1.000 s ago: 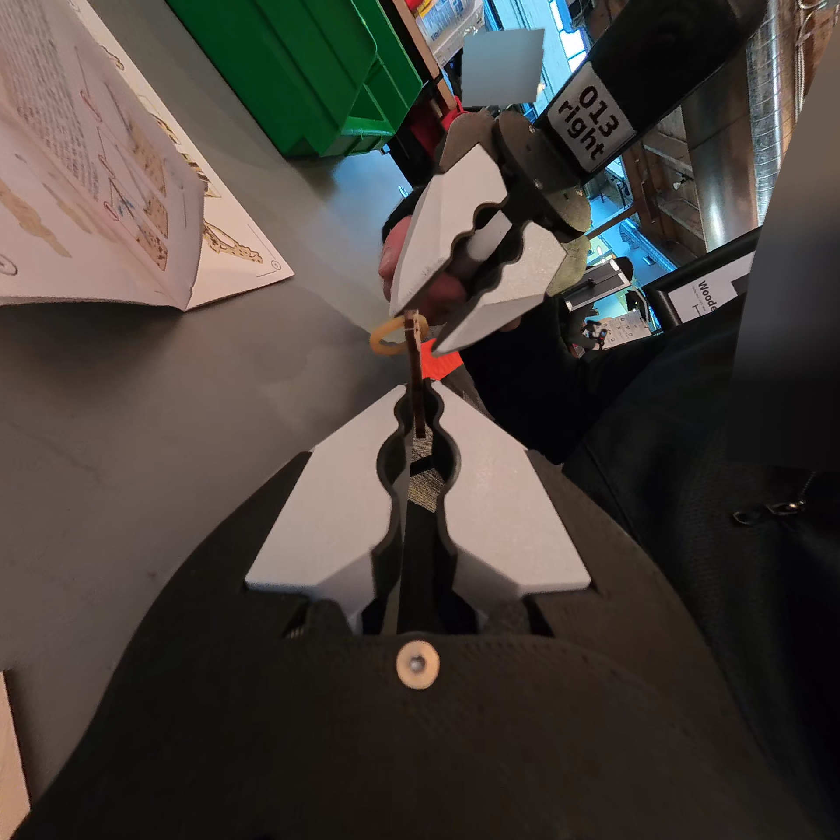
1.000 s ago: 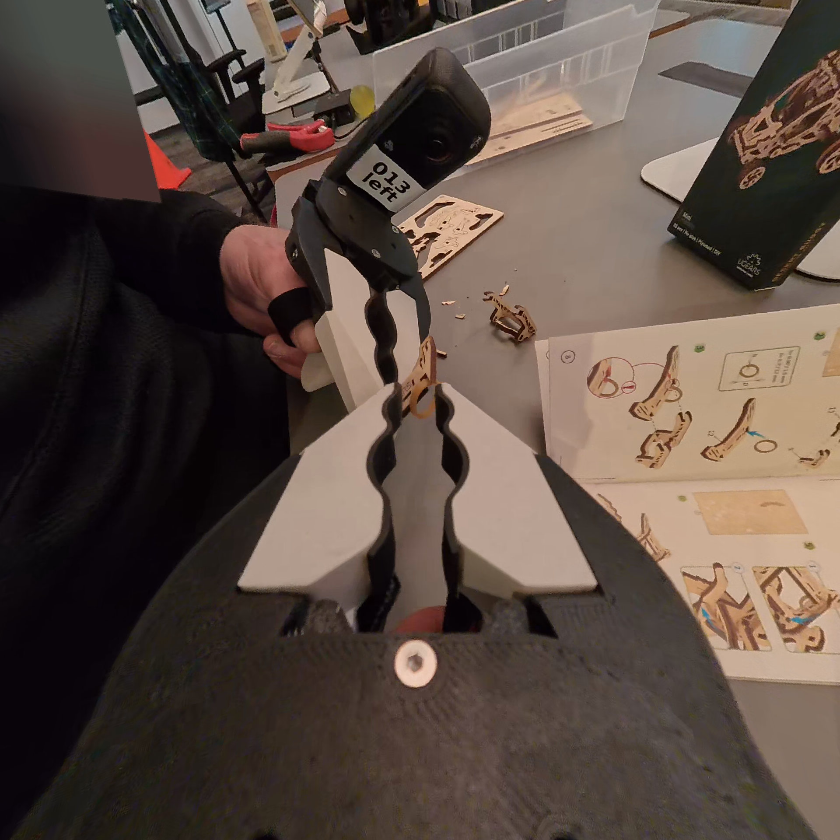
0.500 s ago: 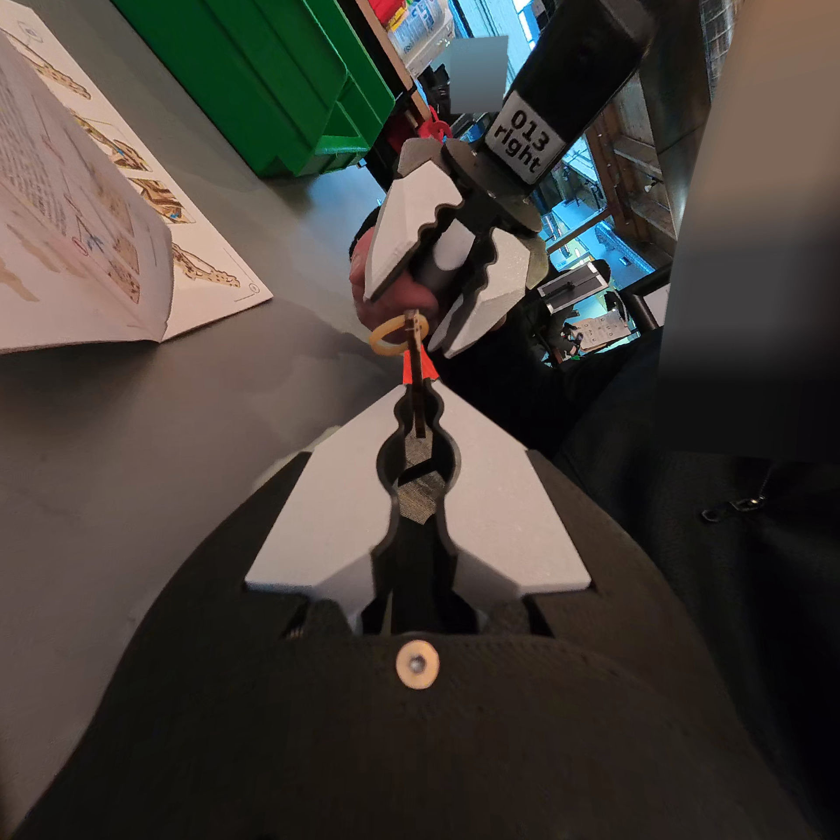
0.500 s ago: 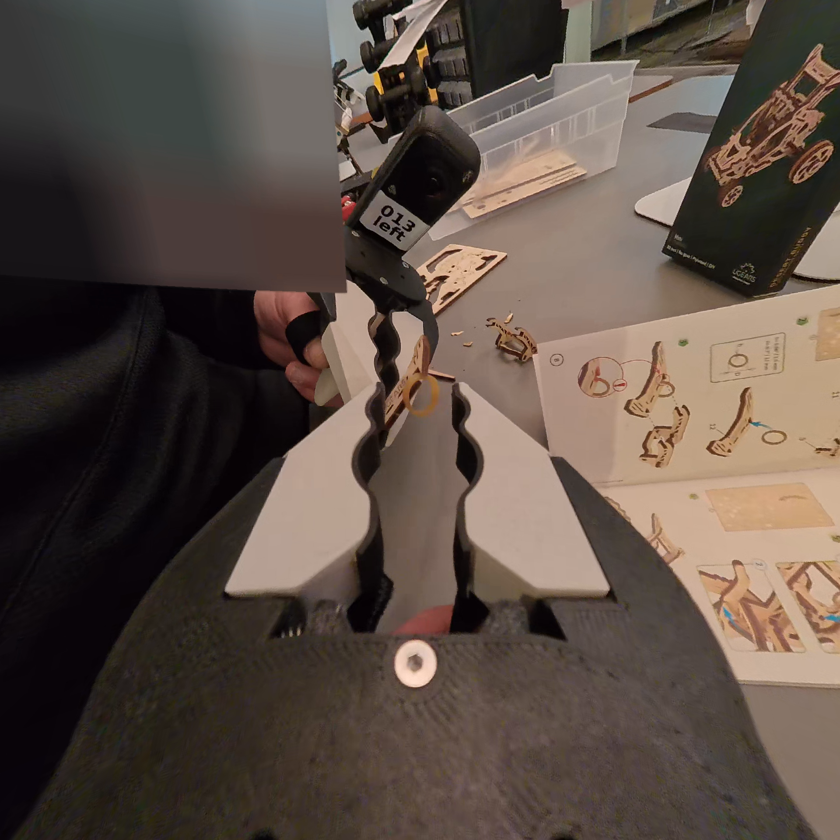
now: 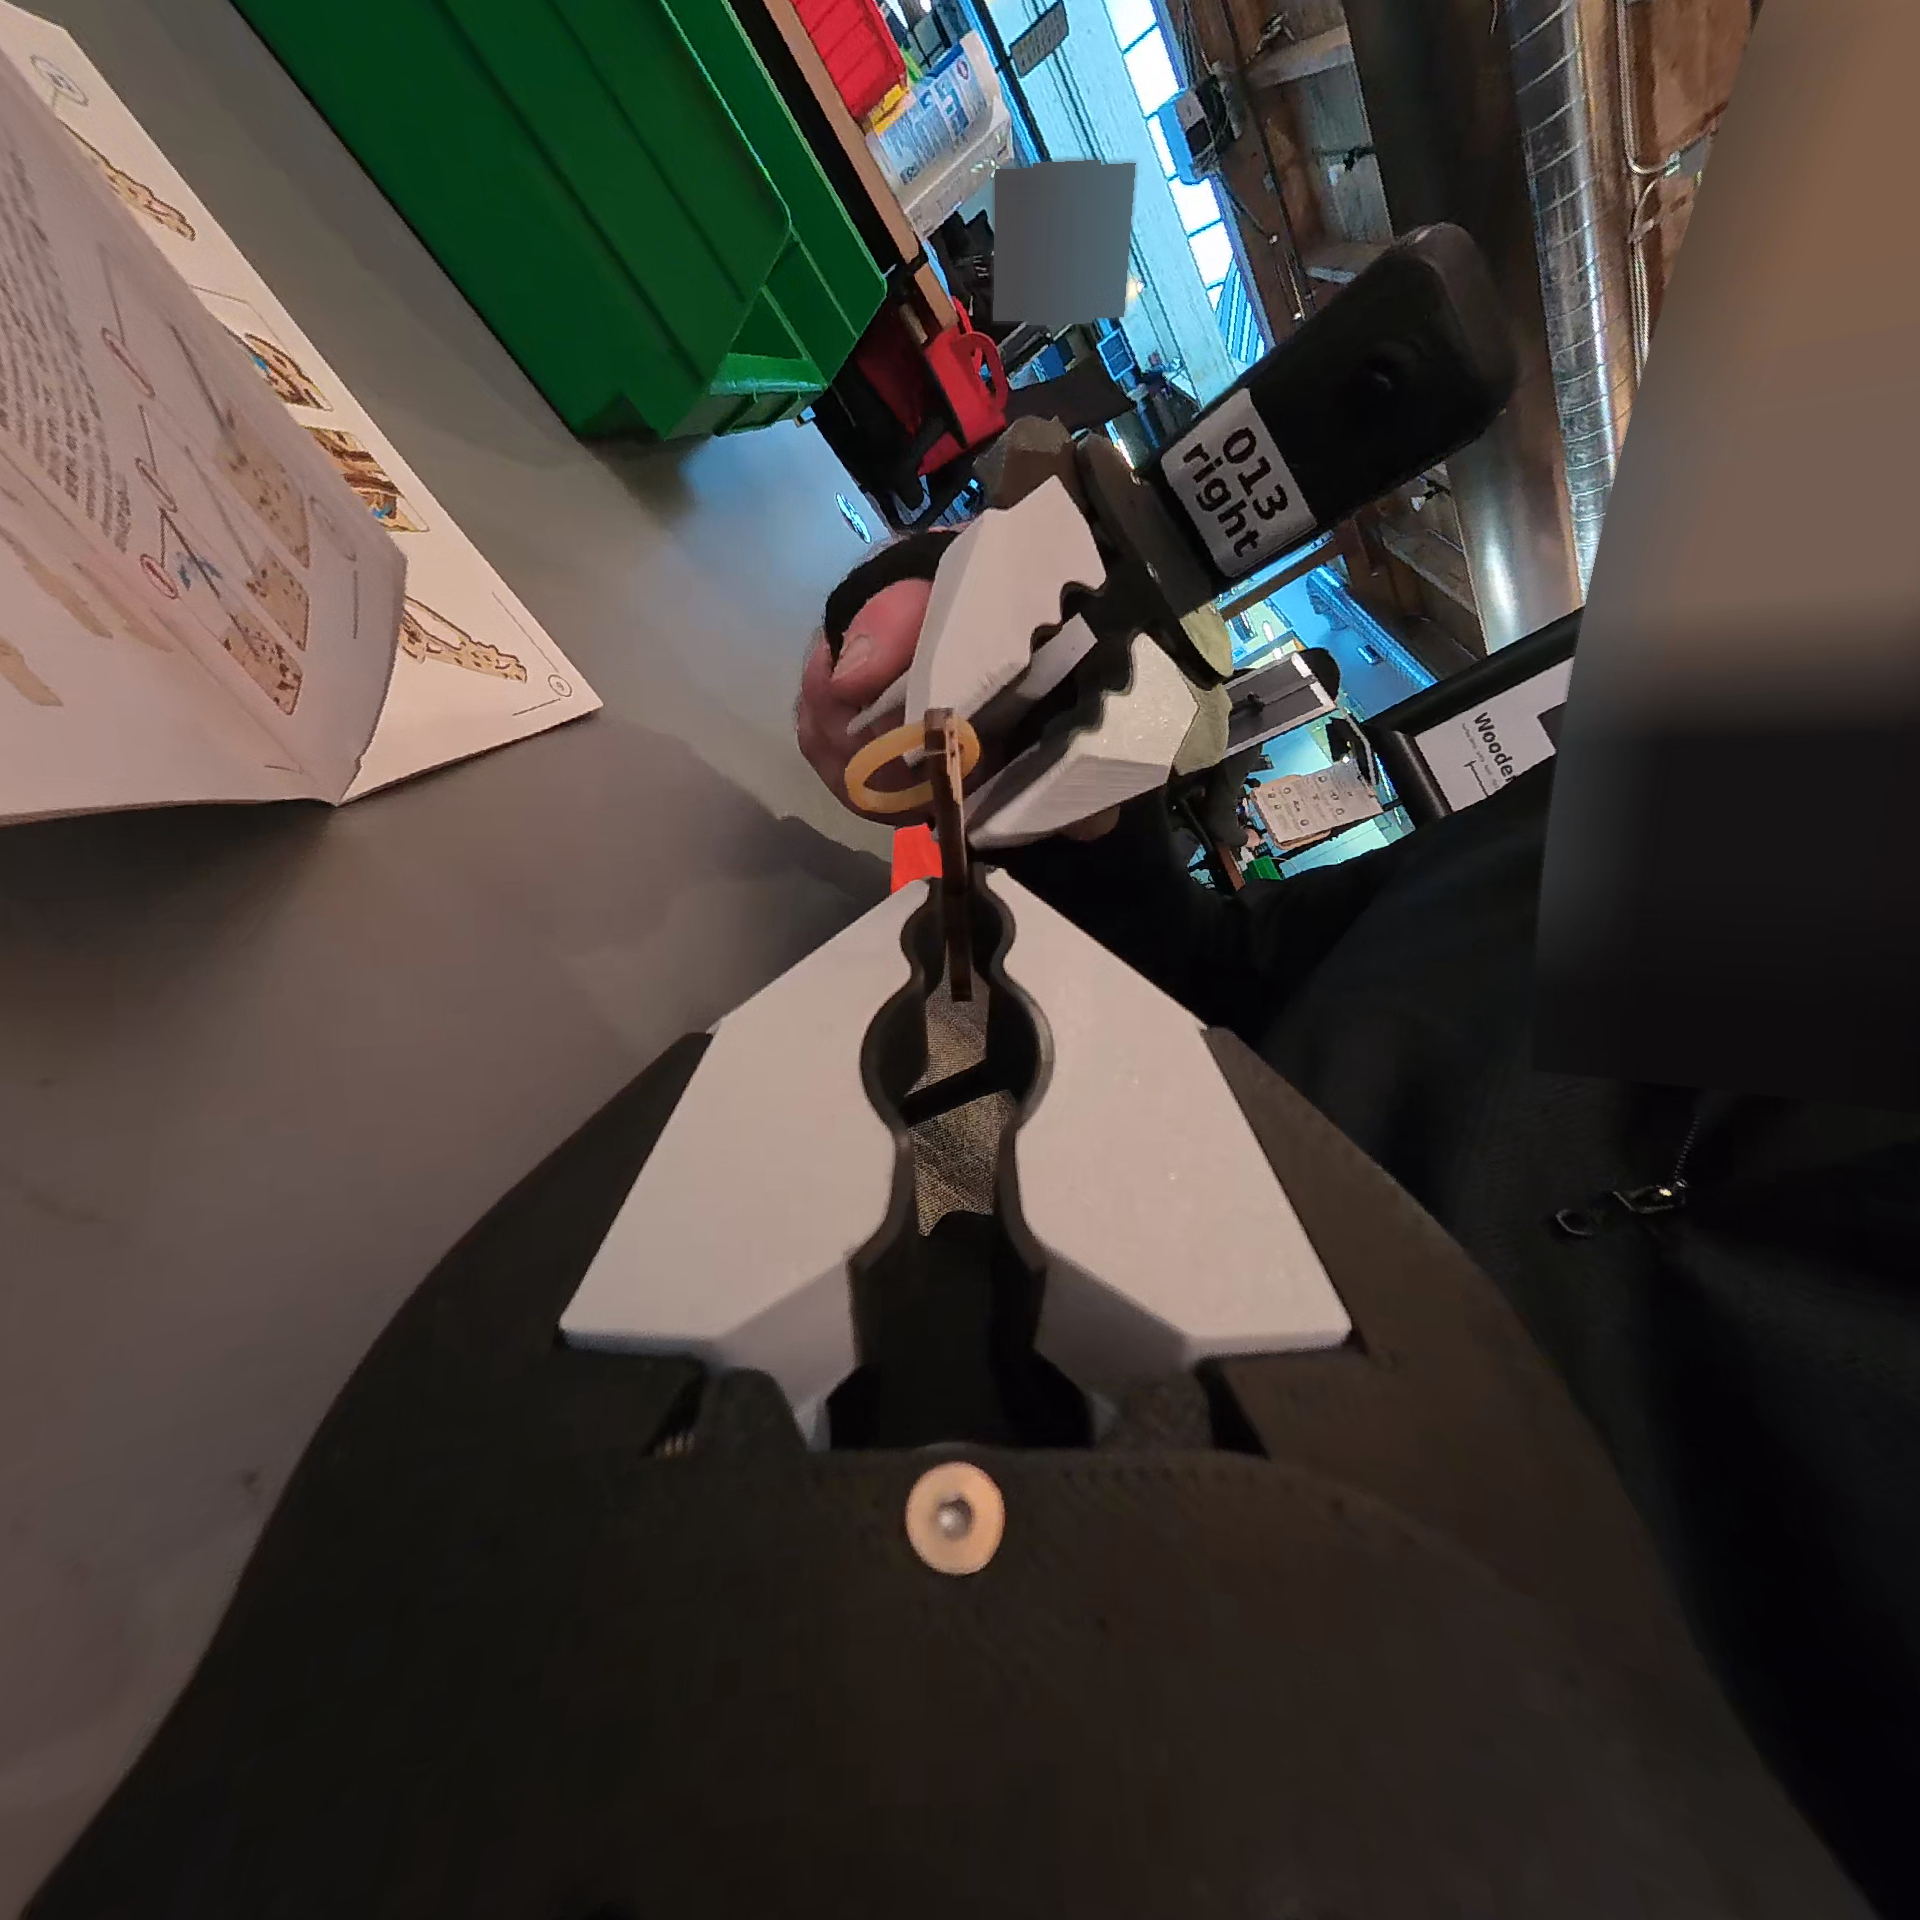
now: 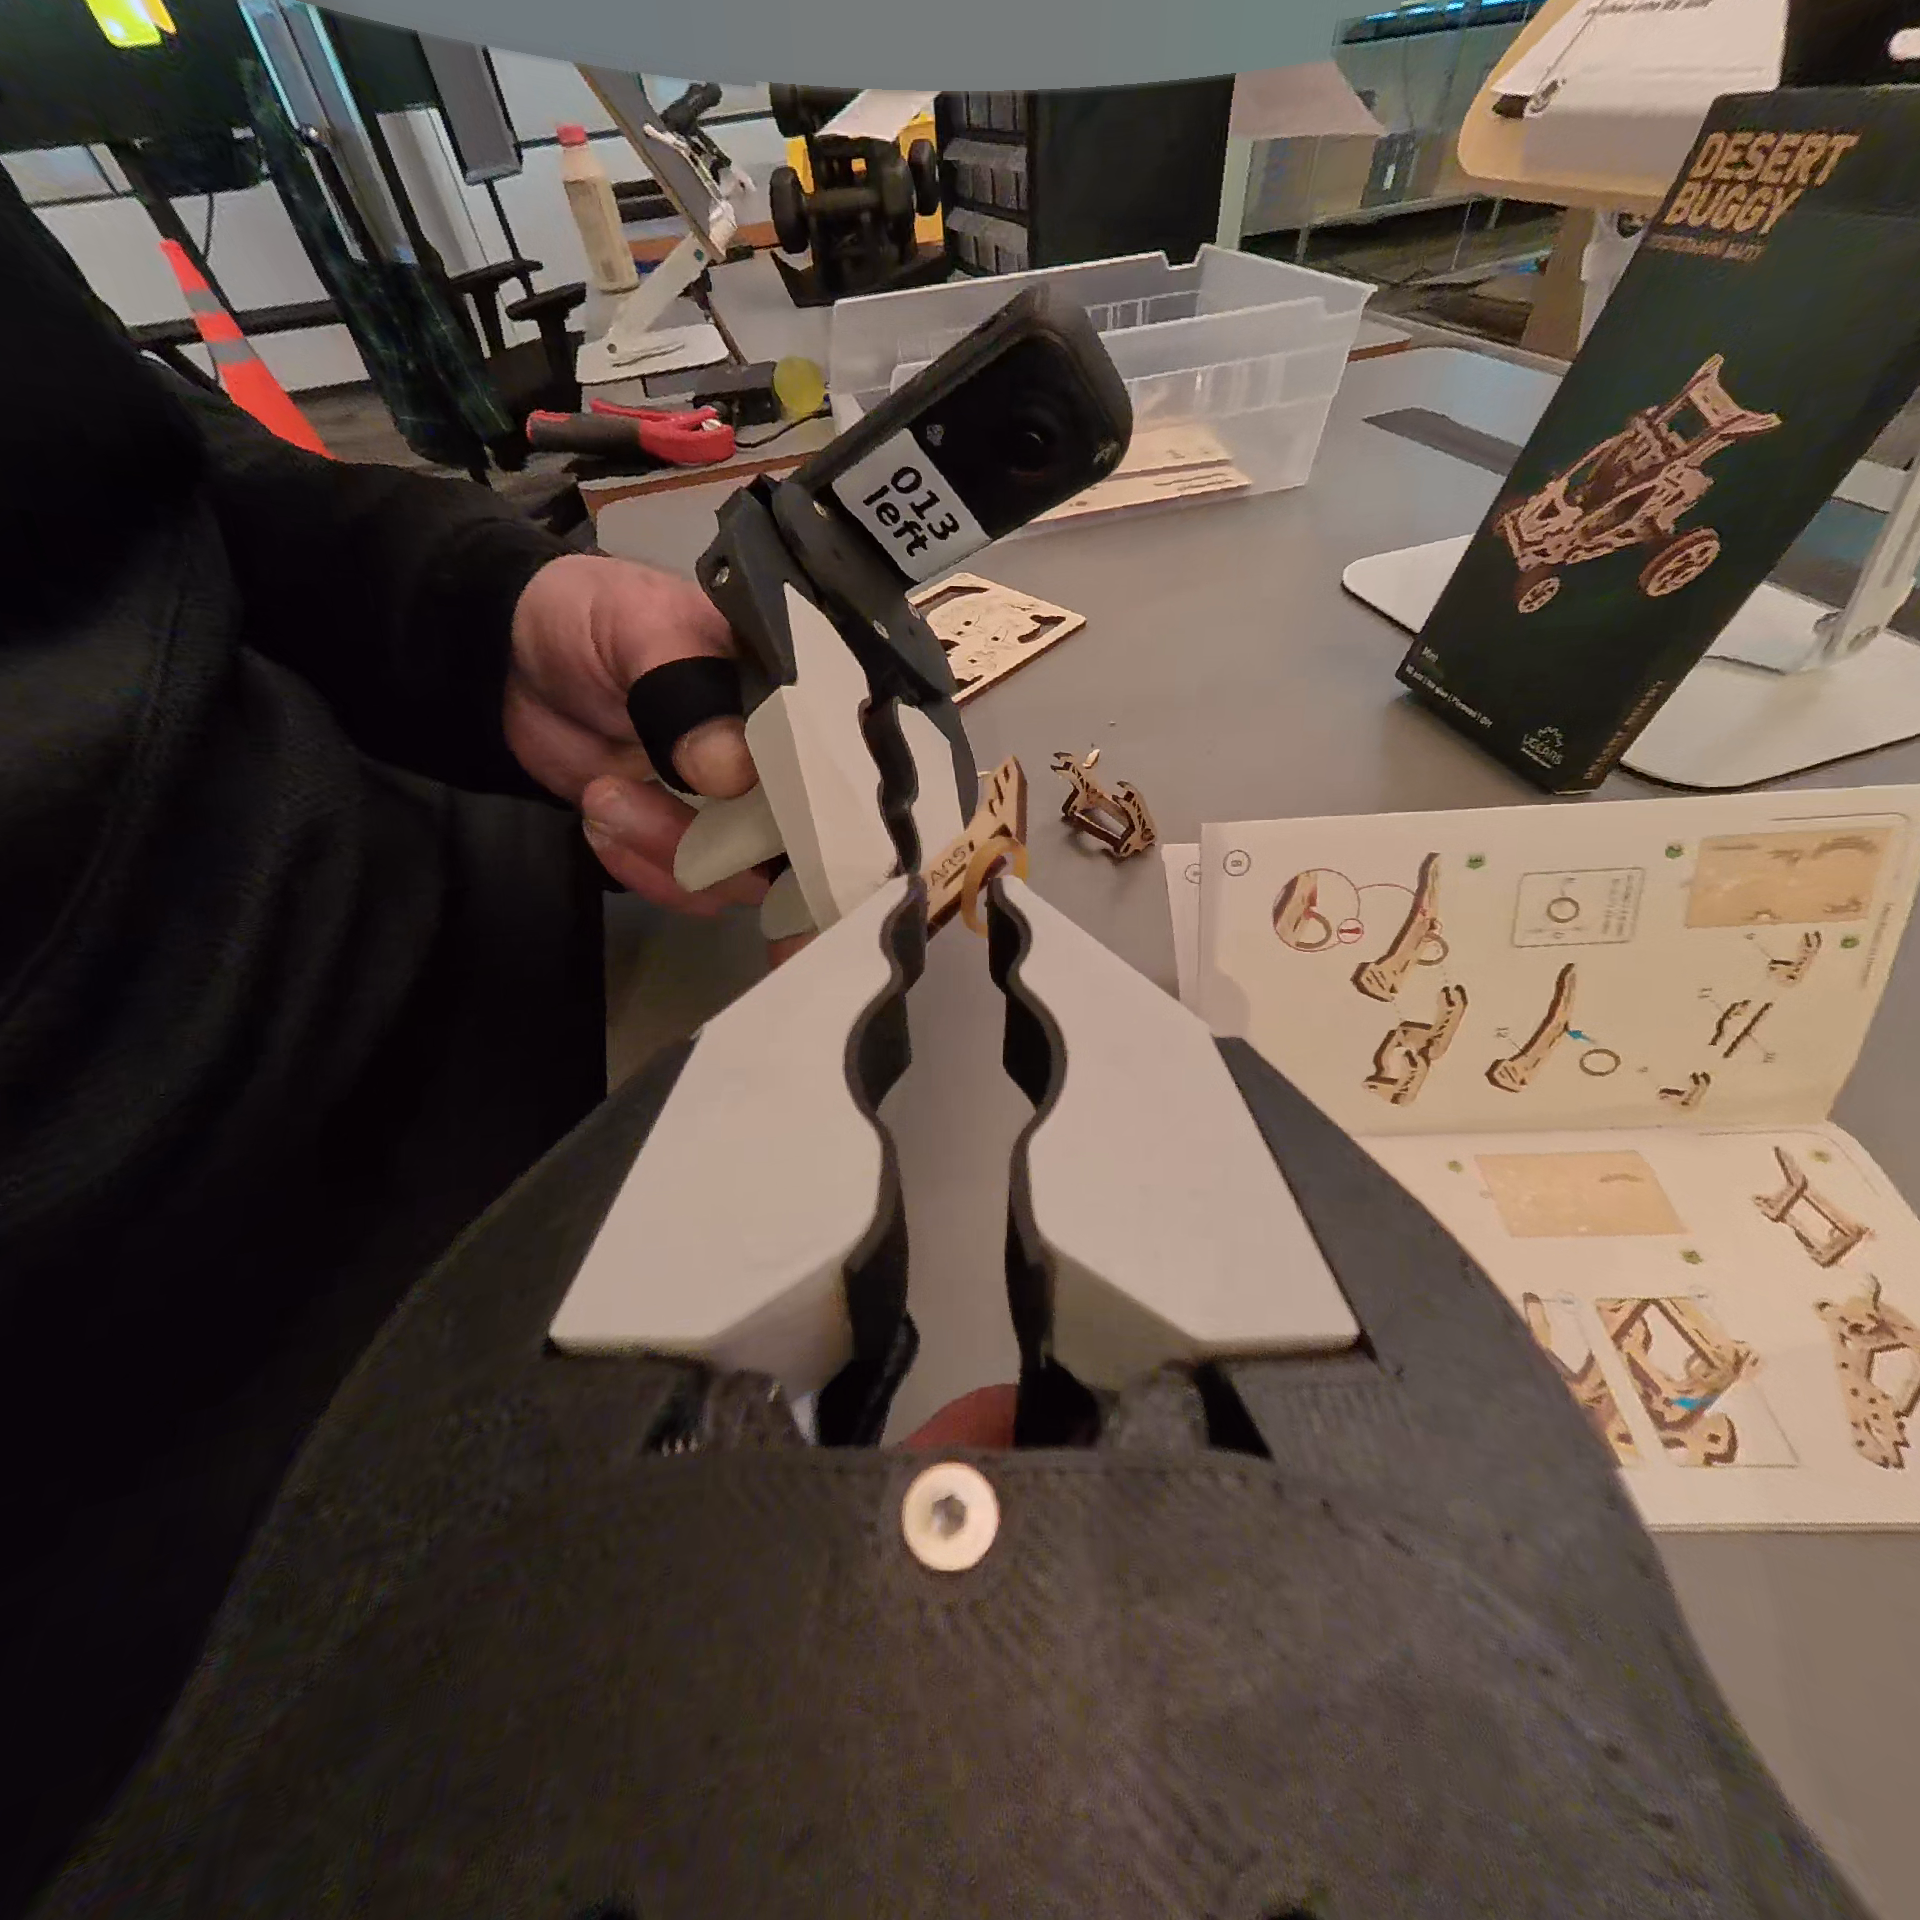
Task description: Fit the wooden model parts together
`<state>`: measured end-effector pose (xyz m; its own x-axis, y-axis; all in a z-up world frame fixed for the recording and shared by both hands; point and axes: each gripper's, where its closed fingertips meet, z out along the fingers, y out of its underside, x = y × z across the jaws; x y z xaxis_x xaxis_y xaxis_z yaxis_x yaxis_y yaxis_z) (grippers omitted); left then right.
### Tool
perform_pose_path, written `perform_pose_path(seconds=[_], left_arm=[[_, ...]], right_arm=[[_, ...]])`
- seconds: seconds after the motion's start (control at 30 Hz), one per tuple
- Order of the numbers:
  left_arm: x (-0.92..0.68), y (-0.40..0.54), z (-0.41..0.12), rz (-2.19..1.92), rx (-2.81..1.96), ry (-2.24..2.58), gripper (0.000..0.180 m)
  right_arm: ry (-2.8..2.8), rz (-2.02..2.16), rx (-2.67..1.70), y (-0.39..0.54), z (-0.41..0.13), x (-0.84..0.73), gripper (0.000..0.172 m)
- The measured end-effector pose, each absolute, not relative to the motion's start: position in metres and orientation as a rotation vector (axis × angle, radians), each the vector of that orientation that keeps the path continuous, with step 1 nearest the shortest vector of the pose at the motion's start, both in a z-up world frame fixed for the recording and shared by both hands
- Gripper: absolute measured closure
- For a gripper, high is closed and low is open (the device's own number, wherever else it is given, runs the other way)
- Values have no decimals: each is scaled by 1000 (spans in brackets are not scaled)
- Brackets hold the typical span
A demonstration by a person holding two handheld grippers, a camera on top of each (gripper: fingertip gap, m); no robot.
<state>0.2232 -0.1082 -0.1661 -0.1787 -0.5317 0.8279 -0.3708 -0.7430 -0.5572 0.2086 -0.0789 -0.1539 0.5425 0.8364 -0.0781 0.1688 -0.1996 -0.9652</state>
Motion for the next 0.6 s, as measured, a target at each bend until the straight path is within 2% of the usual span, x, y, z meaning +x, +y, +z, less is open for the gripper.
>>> perform_pose_path(seconds=[0.17,0.4,0.6], left_arm=[[223,-109,-166,-2061,-1934,1078,180],[222,-109,-171,-1996,-1959,1135,180],[221,-110,-186,-1783,-2008,1286,180]], right_arm=[[-820,785,-1685,-78,-151,211,171],[-887,793,-1734,-81,-154,212,172],[-1062,718,-1812,-87,-162,210,172]])
